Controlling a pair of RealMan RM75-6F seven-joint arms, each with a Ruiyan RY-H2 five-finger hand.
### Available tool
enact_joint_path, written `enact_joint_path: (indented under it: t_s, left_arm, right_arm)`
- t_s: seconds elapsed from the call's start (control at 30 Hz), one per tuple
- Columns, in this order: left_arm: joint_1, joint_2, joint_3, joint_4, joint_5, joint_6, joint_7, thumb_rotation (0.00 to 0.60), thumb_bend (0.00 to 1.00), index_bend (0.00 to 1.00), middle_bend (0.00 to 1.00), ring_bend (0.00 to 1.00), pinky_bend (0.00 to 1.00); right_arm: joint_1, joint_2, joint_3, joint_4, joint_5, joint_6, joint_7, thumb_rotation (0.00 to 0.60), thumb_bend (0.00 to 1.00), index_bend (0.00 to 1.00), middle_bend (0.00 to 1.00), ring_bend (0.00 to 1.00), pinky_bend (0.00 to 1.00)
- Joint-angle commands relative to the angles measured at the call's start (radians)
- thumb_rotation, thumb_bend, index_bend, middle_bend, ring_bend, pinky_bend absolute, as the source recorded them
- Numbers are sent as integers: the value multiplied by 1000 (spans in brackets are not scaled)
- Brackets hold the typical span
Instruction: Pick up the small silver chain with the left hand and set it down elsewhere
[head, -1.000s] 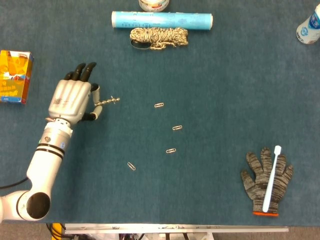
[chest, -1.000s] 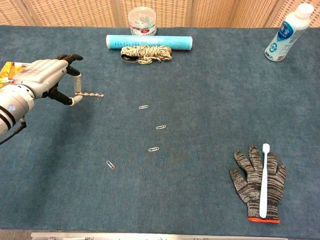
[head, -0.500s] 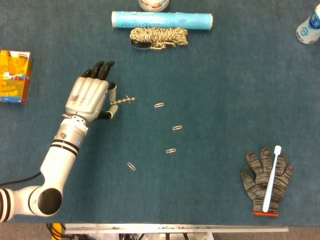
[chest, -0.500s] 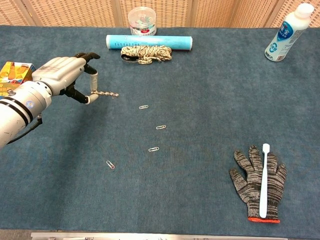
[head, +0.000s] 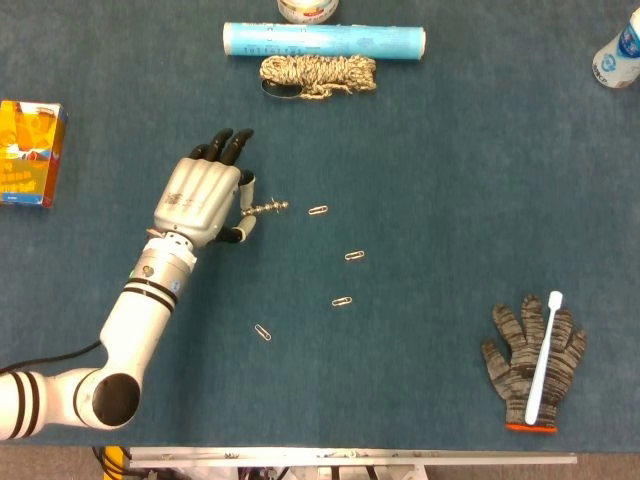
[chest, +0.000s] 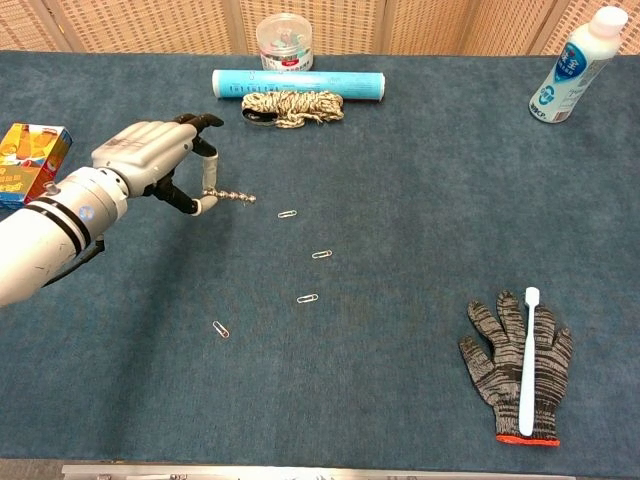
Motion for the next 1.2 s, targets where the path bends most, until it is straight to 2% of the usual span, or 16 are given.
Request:
enact_joint_path:
  t_s: [0.03,1.2]
  left_arm:
    - [-9,-8,-4,1,-5,-3,4,600,331,636,82,3,180]
    - [-88,-88,3,52,-66,-44,11,600,331,641,86,6,193]
  right_arm:
    - [0,-1,-1,1,0,0,2,600,0,244,286,203,322]
    - [-5,-13,-2,27,2,-8,37,600,0,244,286,203,322]
